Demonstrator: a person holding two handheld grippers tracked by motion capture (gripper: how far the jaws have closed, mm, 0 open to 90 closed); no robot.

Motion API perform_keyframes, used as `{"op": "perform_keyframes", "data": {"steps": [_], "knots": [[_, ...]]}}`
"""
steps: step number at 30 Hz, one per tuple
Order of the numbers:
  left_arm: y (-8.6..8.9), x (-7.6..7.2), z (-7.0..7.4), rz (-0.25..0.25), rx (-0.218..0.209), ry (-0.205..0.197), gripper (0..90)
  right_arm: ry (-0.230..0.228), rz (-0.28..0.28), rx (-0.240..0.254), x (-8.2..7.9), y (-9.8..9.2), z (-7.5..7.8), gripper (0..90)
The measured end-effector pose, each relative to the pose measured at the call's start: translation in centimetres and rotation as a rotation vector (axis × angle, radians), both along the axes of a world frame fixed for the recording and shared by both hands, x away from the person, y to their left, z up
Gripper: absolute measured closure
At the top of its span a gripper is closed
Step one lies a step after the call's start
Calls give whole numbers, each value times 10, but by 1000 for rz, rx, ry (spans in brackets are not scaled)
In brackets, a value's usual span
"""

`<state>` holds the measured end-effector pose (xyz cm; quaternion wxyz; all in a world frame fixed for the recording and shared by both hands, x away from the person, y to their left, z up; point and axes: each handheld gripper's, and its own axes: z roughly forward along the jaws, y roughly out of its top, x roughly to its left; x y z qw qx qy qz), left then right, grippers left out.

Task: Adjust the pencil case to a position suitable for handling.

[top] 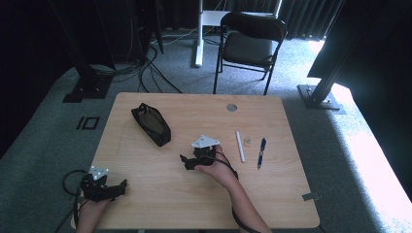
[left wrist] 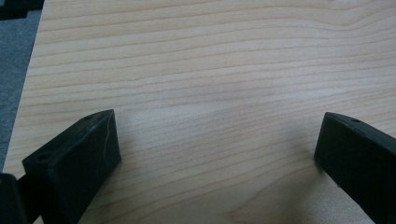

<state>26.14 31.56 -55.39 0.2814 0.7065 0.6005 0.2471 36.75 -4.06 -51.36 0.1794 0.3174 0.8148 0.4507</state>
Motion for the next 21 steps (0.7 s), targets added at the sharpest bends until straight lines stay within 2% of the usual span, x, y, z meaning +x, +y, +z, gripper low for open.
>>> {"op": "perform_keyframes", "data": {"steps": [13,21], "knots": [[0,0,0,0,0,0,4,-5,33,34,14,34,4,145],[0,0,0,0,0,0,4,-9,56,15,23,53,2,160]]}}
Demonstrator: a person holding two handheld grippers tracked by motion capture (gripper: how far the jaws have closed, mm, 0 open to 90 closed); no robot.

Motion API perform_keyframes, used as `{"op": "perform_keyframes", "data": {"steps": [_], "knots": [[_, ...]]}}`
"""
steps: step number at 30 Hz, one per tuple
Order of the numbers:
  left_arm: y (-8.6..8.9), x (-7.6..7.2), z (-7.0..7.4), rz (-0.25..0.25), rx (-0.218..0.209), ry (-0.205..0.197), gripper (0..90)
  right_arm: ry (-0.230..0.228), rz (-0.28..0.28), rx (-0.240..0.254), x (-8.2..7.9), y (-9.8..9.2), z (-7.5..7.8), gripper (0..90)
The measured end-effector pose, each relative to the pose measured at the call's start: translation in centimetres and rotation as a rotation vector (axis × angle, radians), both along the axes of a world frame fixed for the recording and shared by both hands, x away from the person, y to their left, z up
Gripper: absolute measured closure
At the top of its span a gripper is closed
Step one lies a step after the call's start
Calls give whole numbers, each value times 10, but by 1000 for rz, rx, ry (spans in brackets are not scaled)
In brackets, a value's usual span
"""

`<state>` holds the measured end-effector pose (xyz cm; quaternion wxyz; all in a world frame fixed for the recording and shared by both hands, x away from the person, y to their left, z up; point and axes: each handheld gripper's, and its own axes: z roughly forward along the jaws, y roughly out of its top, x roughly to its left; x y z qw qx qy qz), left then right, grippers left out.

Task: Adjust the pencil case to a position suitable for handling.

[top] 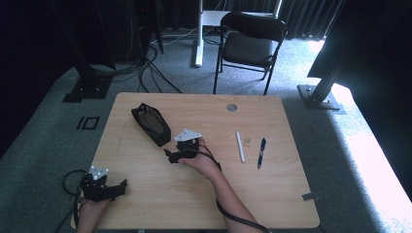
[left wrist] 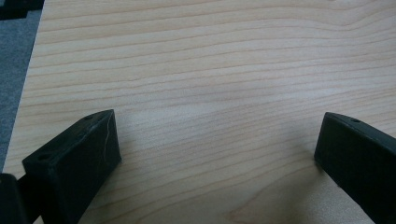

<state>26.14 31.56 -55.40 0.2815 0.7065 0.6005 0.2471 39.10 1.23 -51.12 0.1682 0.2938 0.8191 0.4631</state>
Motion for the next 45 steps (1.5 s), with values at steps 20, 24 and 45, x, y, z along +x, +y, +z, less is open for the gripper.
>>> {"op": "perform_keyframes", "data": {"steps": [20,24,45], "knots": [[0,0,0,0,0,0,4,-39,-7,16,24,31,4,340],[0,0,0,1,-1,-1,4,-16,-11,2,28,34,5,434],[0,0,0,0,0,0,4,50,-29,-22,32,31,5,730]]}}
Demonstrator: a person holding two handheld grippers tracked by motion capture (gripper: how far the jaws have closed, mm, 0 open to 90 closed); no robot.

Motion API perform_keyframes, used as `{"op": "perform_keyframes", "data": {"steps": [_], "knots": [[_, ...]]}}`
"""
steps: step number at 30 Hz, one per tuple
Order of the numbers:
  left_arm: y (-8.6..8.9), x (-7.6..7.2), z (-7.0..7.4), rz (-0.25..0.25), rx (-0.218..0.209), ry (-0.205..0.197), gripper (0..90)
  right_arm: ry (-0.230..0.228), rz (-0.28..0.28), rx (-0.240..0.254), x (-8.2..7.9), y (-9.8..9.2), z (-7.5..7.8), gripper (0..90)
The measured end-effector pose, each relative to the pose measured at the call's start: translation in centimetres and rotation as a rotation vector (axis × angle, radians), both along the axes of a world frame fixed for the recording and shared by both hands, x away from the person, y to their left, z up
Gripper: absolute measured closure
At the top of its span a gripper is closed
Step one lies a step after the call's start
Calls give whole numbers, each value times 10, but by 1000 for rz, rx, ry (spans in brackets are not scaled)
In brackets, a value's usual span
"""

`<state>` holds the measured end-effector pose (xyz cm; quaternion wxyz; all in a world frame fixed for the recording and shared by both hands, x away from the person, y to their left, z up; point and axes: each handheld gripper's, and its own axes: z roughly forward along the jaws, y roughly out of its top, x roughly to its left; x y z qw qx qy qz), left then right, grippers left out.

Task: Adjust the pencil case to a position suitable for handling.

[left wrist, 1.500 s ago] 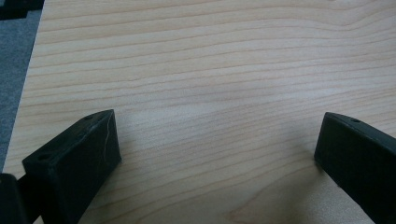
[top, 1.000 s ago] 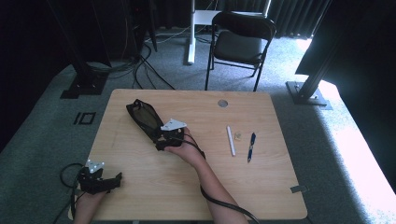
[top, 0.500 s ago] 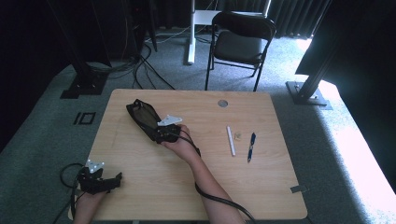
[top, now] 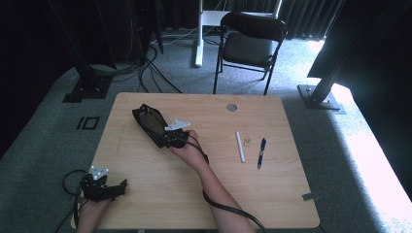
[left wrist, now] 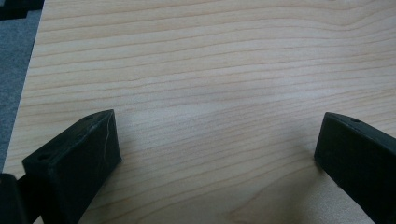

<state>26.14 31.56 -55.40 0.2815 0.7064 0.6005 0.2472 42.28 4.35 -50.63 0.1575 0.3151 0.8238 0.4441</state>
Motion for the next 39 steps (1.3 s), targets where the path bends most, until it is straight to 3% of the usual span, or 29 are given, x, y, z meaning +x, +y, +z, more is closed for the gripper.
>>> {"op": "perform_keyframes", "data": {"steps": [11,39], "knots": [[0,0,0,0,0,0,4,12,17,-19,-7,-11,0,732],[0,0,0,0,0,0,4,56,38,14,-34,-59,-4,734]]}}
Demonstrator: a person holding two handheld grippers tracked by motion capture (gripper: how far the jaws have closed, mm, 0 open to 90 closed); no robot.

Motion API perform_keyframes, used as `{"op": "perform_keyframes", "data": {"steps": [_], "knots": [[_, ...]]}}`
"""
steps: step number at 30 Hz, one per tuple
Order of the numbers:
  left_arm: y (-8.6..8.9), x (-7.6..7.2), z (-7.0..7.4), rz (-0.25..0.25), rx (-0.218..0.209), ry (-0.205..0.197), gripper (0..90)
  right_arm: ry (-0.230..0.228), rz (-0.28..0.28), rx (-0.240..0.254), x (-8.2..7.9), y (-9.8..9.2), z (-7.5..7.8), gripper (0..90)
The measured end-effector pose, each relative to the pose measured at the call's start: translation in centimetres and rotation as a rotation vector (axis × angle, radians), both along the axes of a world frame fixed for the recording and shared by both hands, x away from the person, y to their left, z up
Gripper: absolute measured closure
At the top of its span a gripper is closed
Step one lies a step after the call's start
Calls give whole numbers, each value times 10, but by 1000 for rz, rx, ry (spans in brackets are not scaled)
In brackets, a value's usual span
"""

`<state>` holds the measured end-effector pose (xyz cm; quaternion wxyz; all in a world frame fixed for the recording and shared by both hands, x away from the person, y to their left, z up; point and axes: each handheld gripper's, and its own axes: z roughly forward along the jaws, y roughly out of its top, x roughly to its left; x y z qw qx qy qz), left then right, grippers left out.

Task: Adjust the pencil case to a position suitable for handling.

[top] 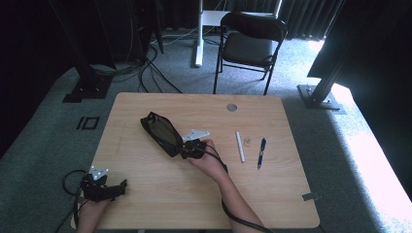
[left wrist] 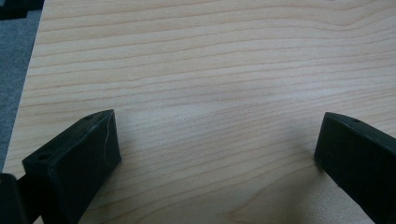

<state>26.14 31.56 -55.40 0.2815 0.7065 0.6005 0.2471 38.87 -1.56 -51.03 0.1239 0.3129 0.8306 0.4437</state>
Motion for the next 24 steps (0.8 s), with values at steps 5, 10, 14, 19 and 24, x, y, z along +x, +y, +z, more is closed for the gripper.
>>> {"op": "perform_keyframes", "data": {"steps": [5,10,14,19,24], "knots": [[0,0,0,0,0,0,4,4,25,-10,-5,-9,1,734],[0,0,0,0,0,0,4,10,29,-17,-9,-21,4,735],[0,0,0,0,0,0,4,27,27,-13,-13,-30,4,735],[0,0,0,0,0,0,4,22,24,-9,-19,-42,4,734],[0,0,0,0,0,0,4,25,22,-4,-27,-55,2,735]]}}
